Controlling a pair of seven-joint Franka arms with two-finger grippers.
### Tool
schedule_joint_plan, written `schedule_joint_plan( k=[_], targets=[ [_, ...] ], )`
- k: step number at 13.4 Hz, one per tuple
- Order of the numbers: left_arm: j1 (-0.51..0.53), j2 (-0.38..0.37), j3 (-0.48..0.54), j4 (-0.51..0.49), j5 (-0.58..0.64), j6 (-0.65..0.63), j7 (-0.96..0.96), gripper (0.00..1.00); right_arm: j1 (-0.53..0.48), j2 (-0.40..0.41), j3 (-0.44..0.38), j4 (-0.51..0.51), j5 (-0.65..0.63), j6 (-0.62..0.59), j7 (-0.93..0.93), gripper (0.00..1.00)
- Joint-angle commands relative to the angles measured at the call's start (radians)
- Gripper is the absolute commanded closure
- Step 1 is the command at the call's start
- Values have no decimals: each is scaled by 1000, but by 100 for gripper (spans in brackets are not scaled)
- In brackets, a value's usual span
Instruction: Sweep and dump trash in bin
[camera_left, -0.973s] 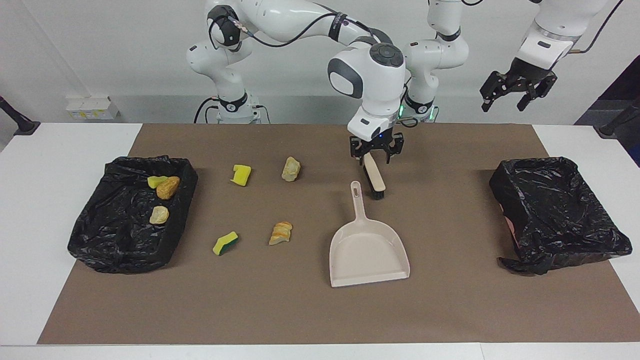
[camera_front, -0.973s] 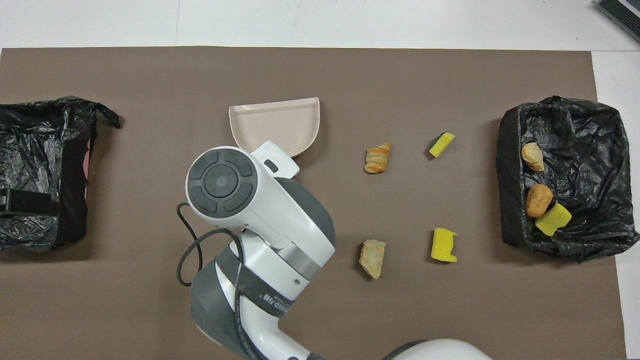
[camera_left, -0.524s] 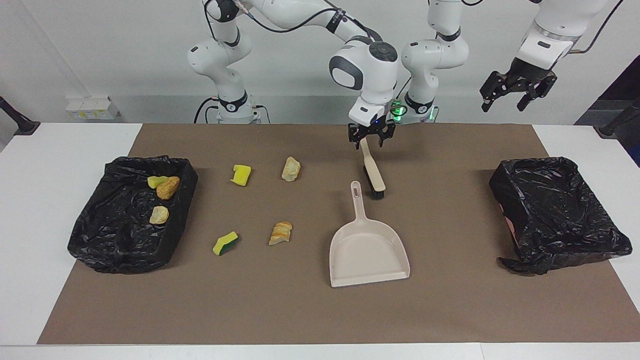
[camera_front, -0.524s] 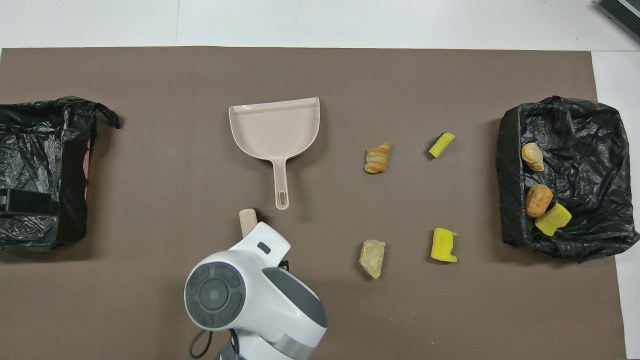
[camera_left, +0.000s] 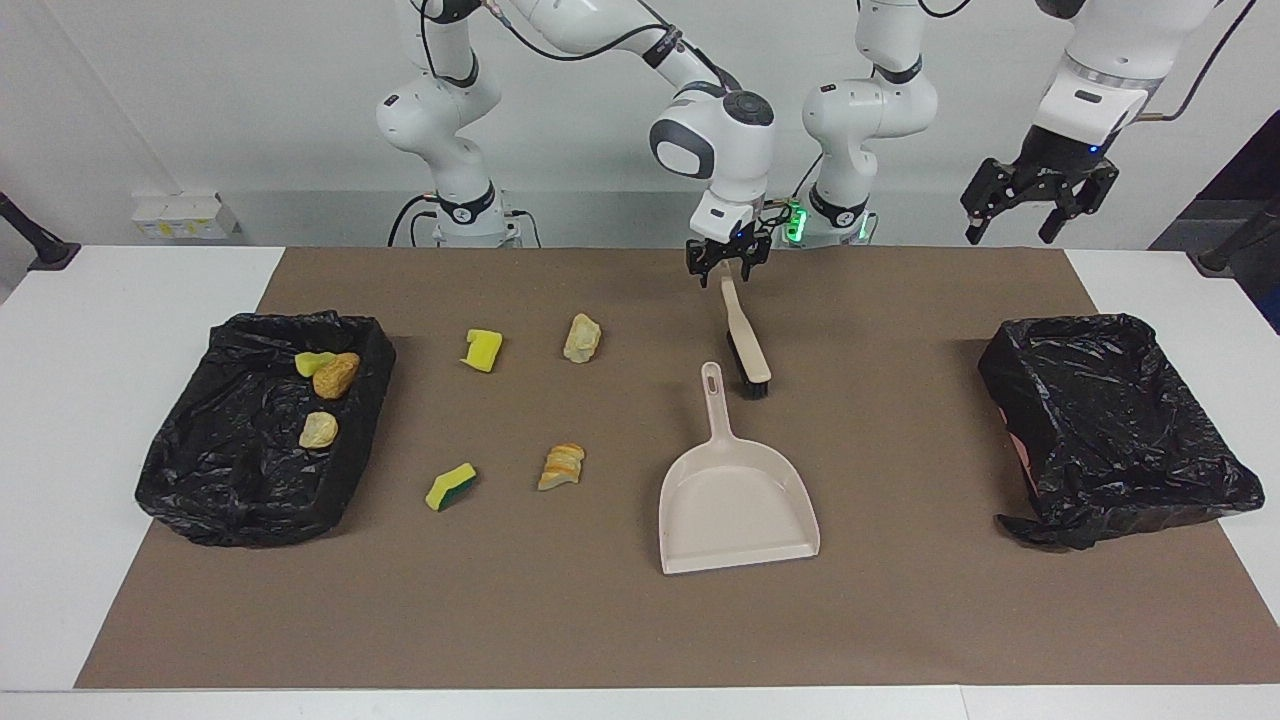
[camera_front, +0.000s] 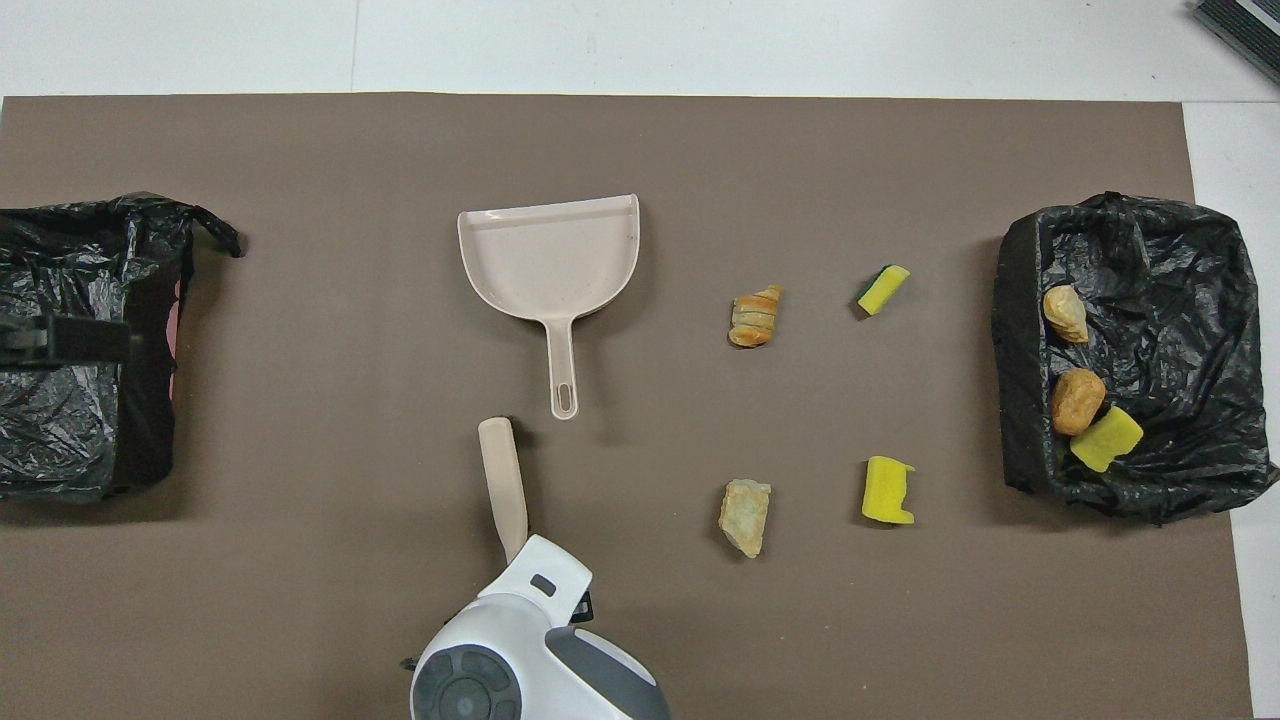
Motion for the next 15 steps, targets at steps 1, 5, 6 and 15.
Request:
schedule_joint_plan(
  k=[1, 5, 6, 15],
  targets=[
    [-108, 123, 4, 63, 23, 46, -150, 0, 6, -41, -1, -60, 24, 43, 4, 21],
    [-255, 228, 2, 82, 25, 165, -299, 0, 44, 2, -2, -46, 24, 79, 16, 27],
    [-271, 266, 2, 85, 23, 192, -318, 0, 44, 4, -2, -40, 22, 79, 18, 33],
    [-416, 453, 4, 87, 33, 400, -404, 0, 21, 2, -10, -35, -79, 89, 24, 100]
  ],
)
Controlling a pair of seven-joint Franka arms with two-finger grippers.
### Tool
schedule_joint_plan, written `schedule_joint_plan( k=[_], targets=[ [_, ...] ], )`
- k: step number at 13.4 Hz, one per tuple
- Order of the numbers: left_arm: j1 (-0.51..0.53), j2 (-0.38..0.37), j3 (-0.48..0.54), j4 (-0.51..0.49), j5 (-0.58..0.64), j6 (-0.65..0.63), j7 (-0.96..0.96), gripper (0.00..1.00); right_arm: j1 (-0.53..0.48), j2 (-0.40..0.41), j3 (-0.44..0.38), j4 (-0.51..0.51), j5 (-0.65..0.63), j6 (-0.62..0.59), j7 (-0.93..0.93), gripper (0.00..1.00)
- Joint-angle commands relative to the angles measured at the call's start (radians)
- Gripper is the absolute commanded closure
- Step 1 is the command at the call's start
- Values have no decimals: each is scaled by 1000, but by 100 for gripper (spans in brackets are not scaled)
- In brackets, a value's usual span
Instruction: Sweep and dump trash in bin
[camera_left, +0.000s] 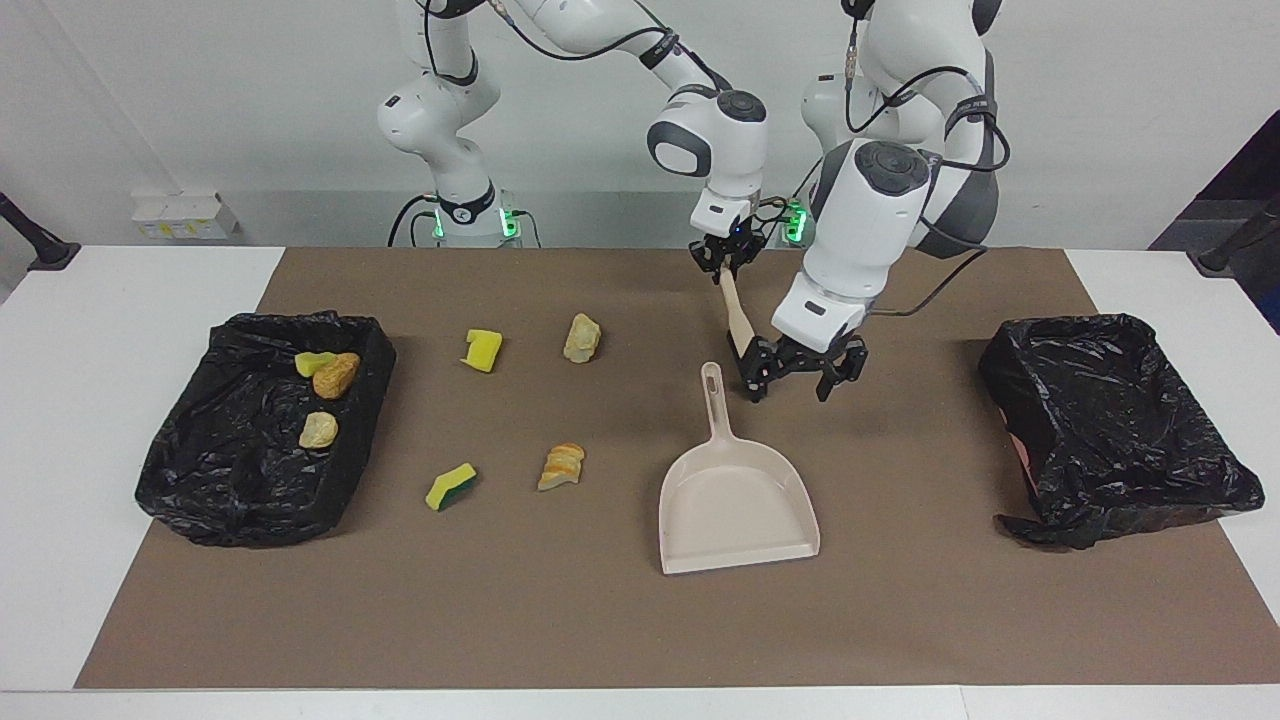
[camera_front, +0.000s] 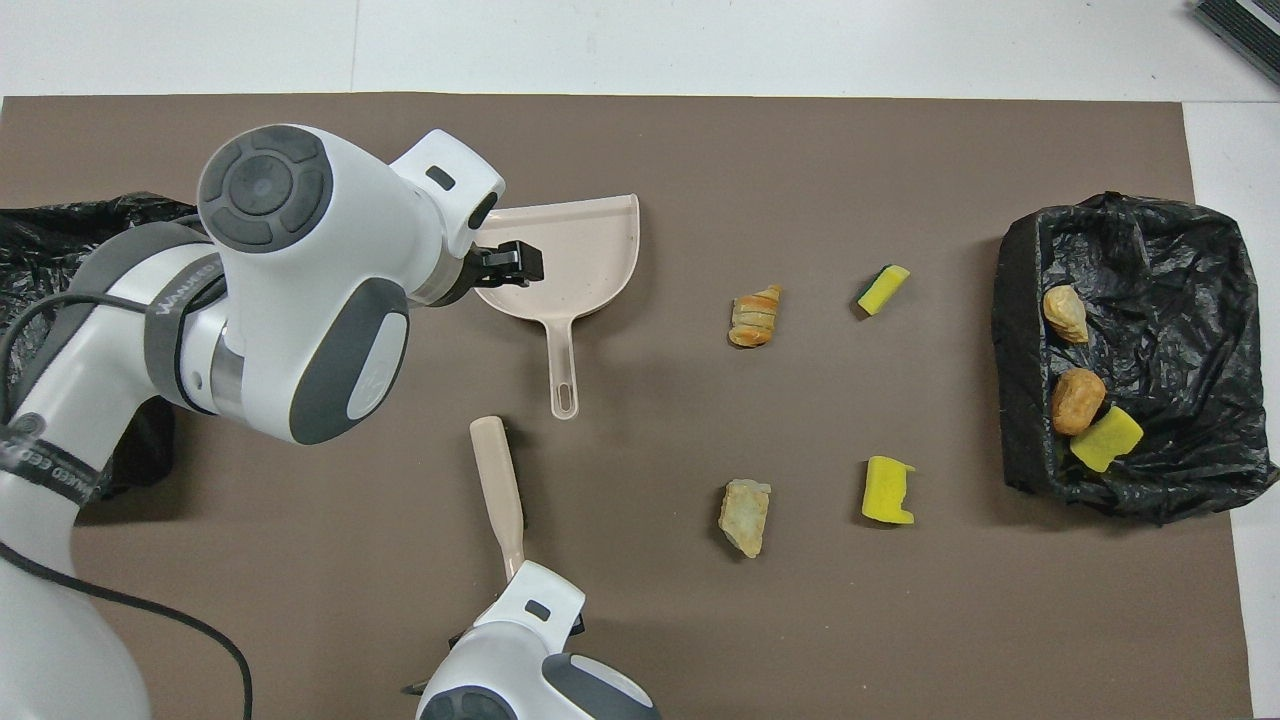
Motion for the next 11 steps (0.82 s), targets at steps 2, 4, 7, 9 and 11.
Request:
schedule_joint_plan(
  k=[2, 4, 7, 9, 11],
  targets=[
    [-64, 55, 15, -2, 24, 32, -28, 0, -23, -23, 2, -2, -44, 15, 33, 100],
    [-73, 52, 14, -34, 17, 40, -72, 0, -29, -46, 2, -9, -44, 2, 84, 100],
    [-74, 49, 12, -71, 10, 61, -104, 0, -31, -80, 7, -25, -44, -89, 165, 100],
    [-74, 47, 11, -80, 6, 72, -143, 0, -22, -103, 7, -25, -44, -198, 242, 100],
    [-74, 47, 11, -80, -38, 78, -143, 0, -28, -123, 7, -36, -43, -278, 282, 100]
  ],
)
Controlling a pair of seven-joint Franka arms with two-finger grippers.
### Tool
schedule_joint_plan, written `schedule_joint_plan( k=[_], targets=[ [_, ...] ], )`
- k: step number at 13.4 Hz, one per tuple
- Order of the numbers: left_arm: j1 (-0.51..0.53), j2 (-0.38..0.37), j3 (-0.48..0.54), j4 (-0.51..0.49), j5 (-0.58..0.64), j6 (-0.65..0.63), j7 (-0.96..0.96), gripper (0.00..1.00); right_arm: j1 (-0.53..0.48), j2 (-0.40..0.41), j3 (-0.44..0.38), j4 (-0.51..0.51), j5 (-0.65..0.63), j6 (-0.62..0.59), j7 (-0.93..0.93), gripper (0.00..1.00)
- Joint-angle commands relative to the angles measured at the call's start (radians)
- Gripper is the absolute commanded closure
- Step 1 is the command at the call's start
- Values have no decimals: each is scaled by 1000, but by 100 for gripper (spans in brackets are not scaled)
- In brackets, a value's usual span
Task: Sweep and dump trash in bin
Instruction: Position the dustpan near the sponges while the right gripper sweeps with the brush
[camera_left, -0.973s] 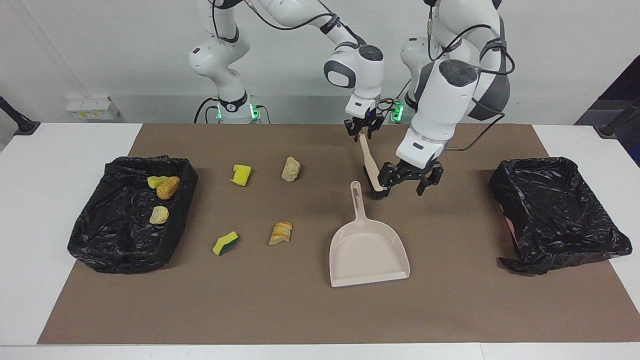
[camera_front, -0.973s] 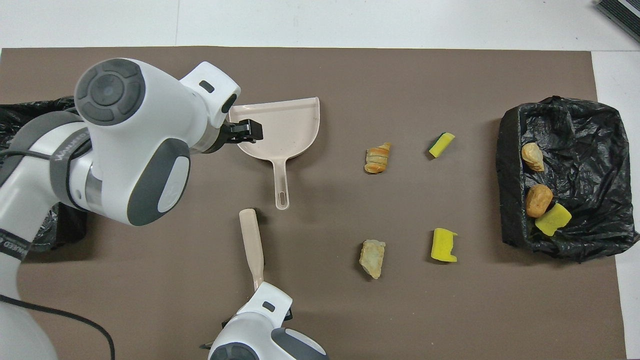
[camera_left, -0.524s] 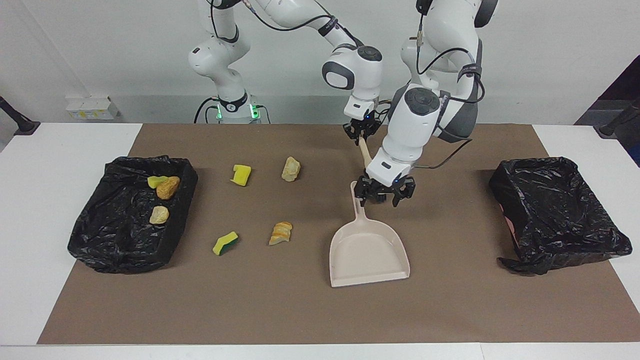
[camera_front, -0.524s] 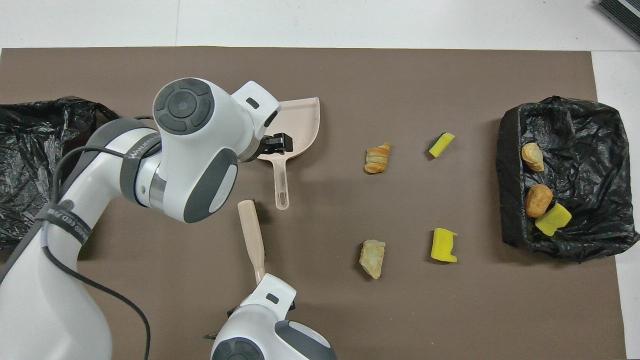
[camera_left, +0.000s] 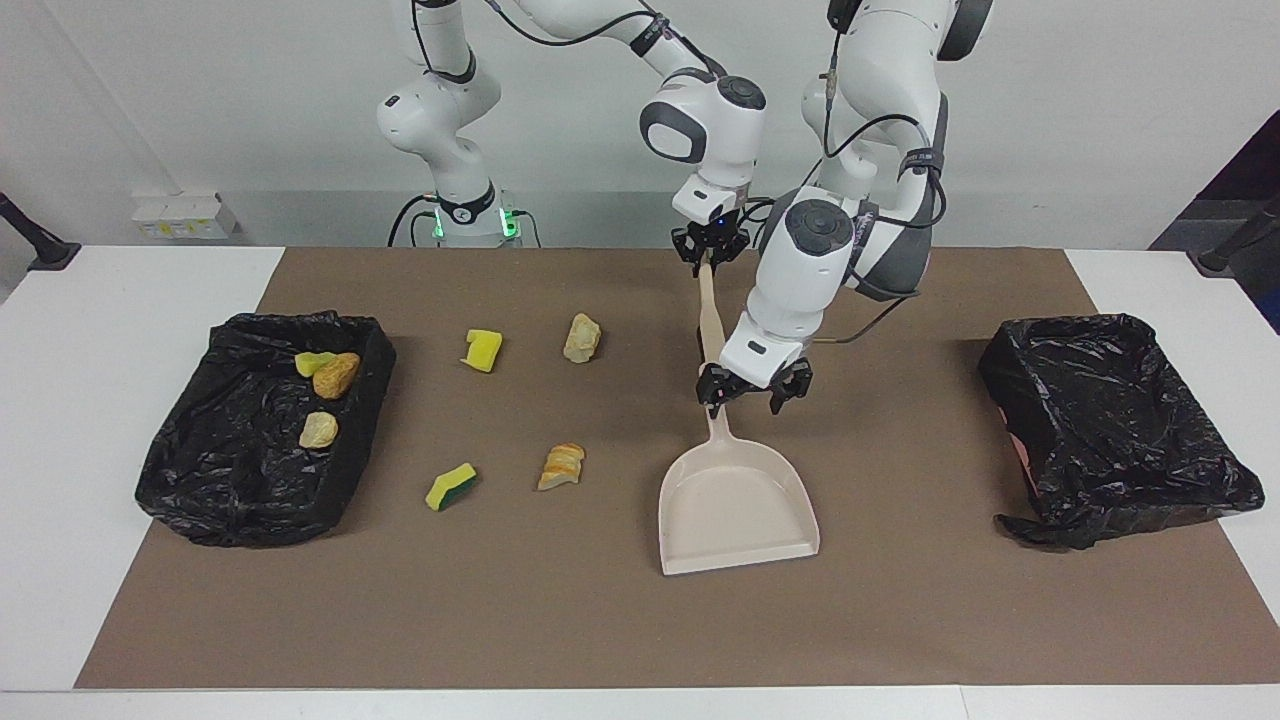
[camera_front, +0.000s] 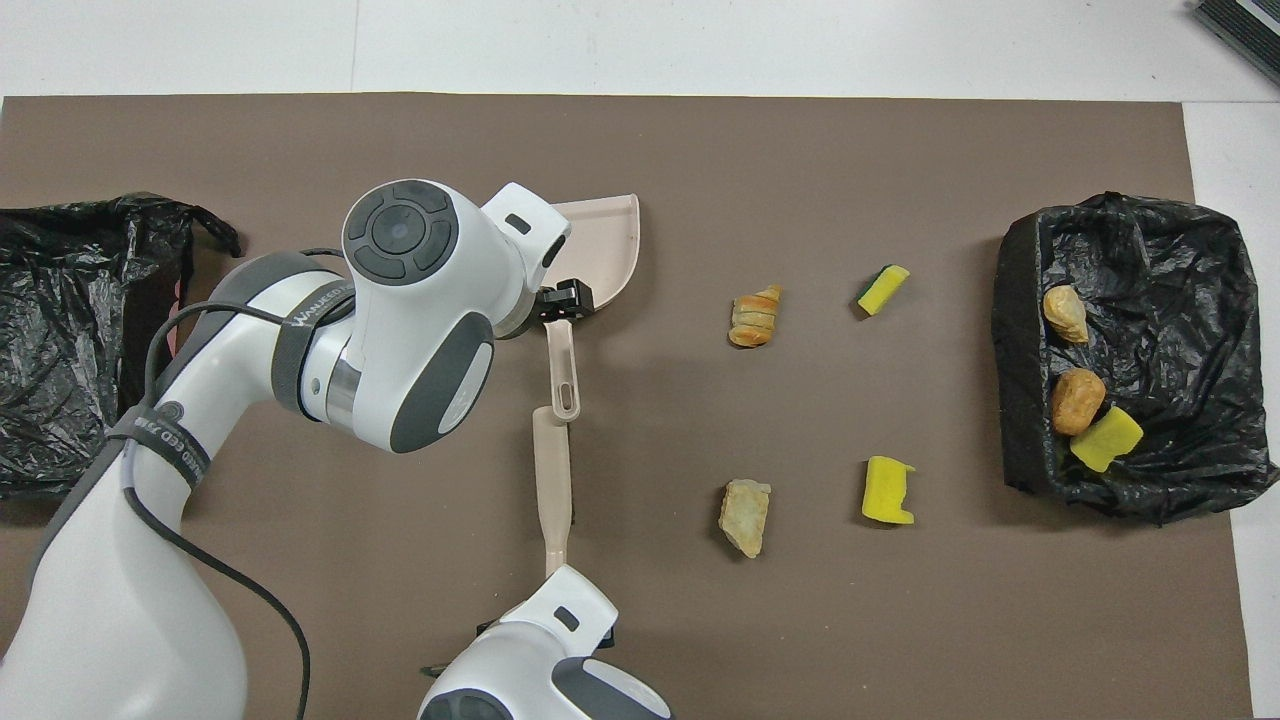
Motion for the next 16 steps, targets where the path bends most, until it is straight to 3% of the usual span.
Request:
schedule_joint_plan(
  k=[1, 5, 8, 14, 15, 16],
  targets=[
    [-15, -19, 10, -32, -29, 29, -21, 0, -16, -65, 8, -51, -19, -77, 60, 100],
    [-48, -11, 12, -48, -29, 42, -35, 0, -93, -199, 8, -171, -11, -134, 63, 100],
    [-70, -12, 10, -83, -29, 44, -40, 0, -137, -260, 6, -179, -11, -235, 92, 100],
    [-115, -2, 14, -130, -23, 94, -96, 0, -159, -325, 5, -255, -11, -366, 398, 100],
    [-117, -2, 14, -132, -18, 88, -96, 15, -188, -334, 6, -278, -11, -375, 426, 100],
    [-117, -3, 14, -132, -17, 76, -96, 40, -206, -344, 6, -304, -6, -377, 433, 100]
  ],
)
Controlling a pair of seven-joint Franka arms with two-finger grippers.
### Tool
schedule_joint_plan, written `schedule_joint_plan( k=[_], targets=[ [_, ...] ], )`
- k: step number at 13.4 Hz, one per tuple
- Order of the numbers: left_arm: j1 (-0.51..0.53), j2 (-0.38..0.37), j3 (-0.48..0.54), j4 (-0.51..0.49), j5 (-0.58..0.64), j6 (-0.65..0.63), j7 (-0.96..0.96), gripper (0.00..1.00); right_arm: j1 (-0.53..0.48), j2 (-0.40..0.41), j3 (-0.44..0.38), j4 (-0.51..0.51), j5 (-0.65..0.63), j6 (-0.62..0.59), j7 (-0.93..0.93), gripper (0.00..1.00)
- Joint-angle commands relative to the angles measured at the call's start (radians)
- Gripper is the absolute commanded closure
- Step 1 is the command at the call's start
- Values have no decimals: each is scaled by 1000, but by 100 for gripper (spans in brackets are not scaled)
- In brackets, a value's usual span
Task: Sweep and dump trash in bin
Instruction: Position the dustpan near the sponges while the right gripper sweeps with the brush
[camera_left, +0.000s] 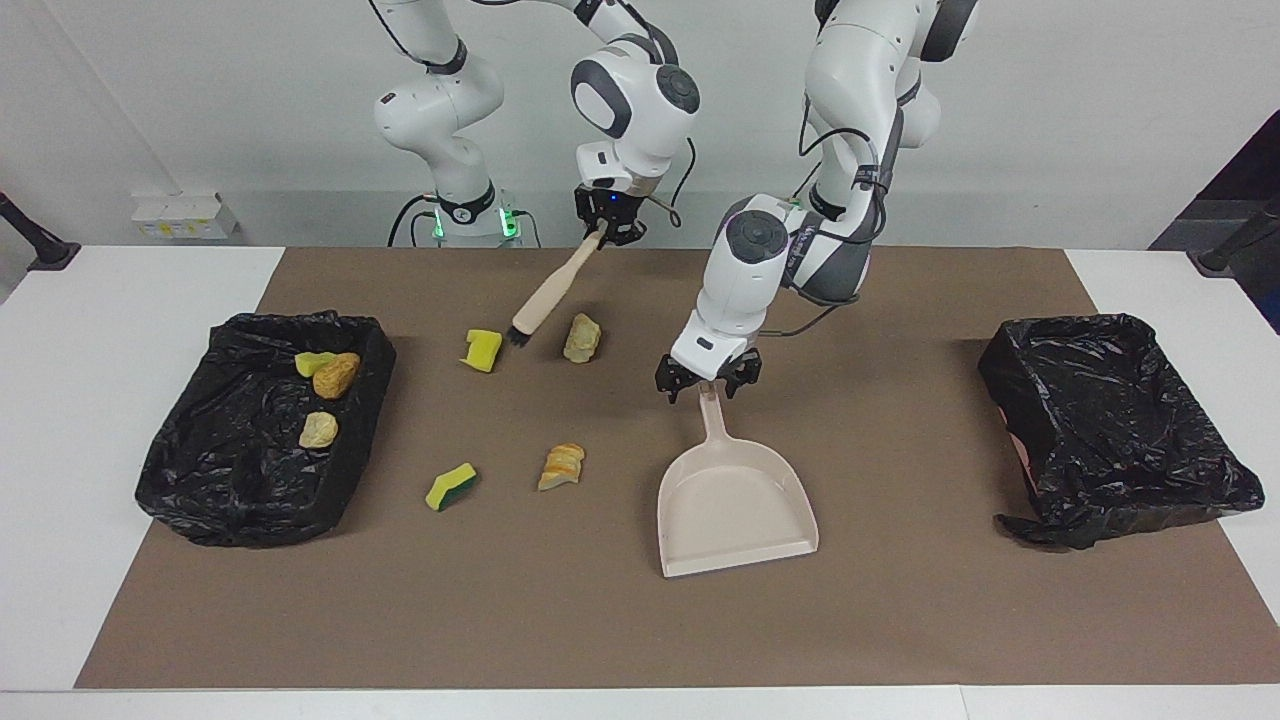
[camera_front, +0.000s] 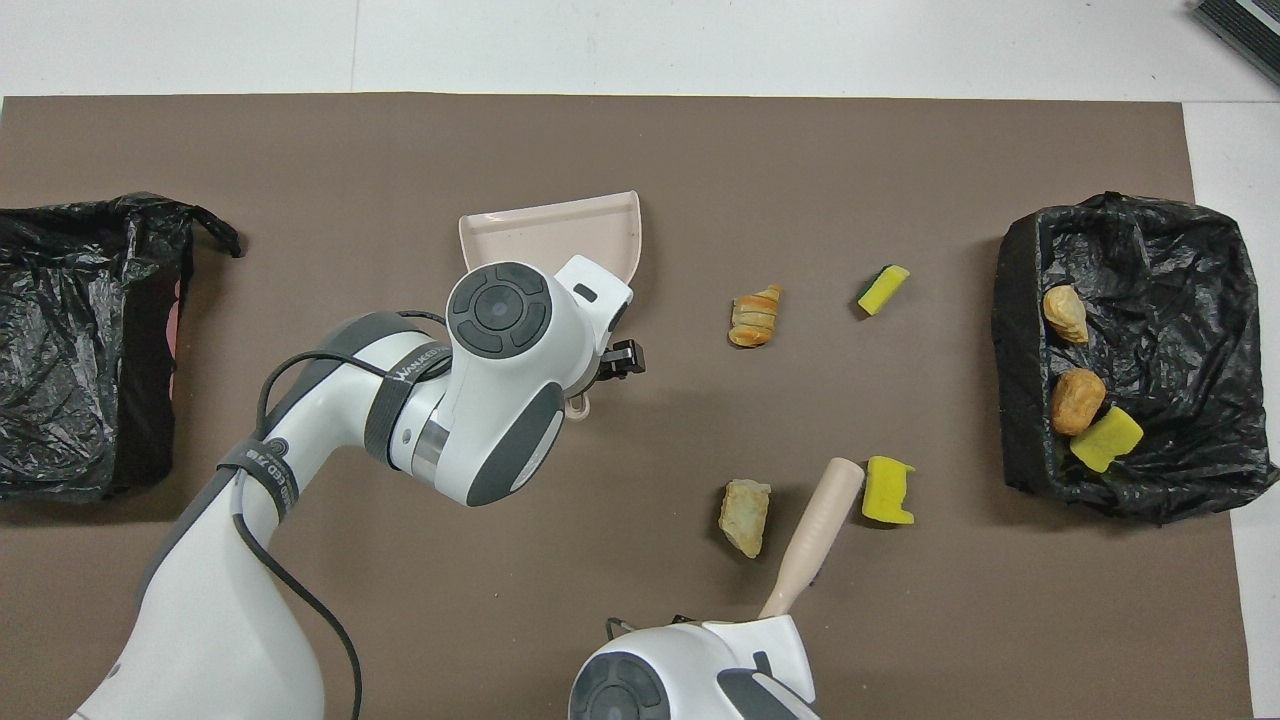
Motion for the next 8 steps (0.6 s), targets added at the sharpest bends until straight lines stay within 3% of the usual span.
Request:
schedule_joint_plan(
  k=[1, 2, 3, 5, 8],
  targets=[
    [-18, -11, 21, -20, 5, -7, -10, 61, -79, -55, 6, -82, -2, -14, 34, 100],
    [-18, -11, 21, -13, 20, -39, -10, 91, -126, -66, 8, -111, -4, -20, 22, 100],
    [-17, -13, 21, -4, 37, -70, -10, 100, -142, -92, 8, -160, -2, 3, 12, 100],
    [-6, -22, 21, 0, 41, -78, 2, 100, -176, -126, 8, -232, -1, 47, -1, 100],
    [3, -51, 29, -5, 87, -78, 103, 100, -194, -134, 8, -259, 63, 125, -18, 100]
  ],
)
